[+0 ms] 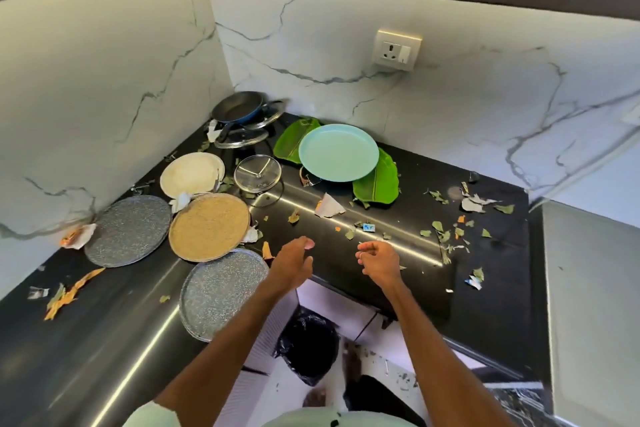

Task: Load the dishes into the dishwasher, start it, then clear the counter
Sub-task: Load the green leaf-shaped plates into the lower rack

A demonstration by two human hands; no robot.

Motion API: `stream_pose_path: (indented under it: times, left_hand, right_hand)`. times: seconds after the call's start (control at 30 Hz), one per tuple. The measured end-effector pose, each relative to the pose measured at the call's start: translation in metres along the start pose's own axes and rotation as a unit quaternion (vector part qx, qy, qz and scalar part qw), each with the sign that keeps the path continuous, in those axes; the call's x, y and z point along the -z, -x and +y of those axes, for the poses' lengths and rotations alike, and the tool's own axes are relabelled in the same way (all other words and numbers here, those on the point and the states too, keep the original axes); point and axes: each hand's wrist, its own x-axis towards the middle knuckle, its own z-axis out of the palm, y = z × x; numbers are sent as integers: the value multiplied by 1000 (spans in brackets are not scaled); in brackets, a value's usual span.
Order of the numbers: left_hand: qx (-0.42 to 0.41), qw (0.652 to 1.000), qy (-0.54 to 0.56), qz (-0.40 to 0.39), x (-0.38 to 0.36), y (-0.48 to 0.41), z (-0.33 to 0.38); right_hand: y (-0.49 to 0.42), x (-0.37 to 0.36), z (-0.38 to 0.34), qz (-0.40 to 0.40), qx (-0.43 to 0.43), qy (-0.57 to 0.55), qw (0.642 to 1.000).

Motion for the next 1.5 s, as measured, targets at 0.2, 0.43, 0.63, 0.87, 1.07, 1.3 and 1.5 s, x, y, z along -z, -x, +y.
stream_pose_path:
  times: [0.2, 0.43, 0.63, 0.87, 1.07, 1.3, 1.5]
  left_hand:
    - [21, 997, -51, -53, -14, -44, 15]
    - [72, 981, -141, -113, -35, -76, -1]
    - [91, 982, -143, -80, -52, -78, -9]
    - [113, 984, -127, -52, -59, -80, -8]
    - [131, 984, -110, -44, -56, -83, -3]
    - [149, 978, -127, -73, -50, -83, 5]
    - [177, 968, -147, -99, -44, -90, 9]
  right_hand:
    - [-24, 10, -38, 2, -49, -21, 999]
    - [-92, 23, -59, 2, -90, 61, 994]
    - [-150, 13, -64, 4, -145, -53, 988]
    - [-176, 17, -62, 36, -257, -256, 931]
    - [-181, 30, -54, 43, -259, -296, 918]
    - [-198, 34, -50, 70, -230, -278, 930]
    - [-167, 35, -72, 111, -178, -324, 922]
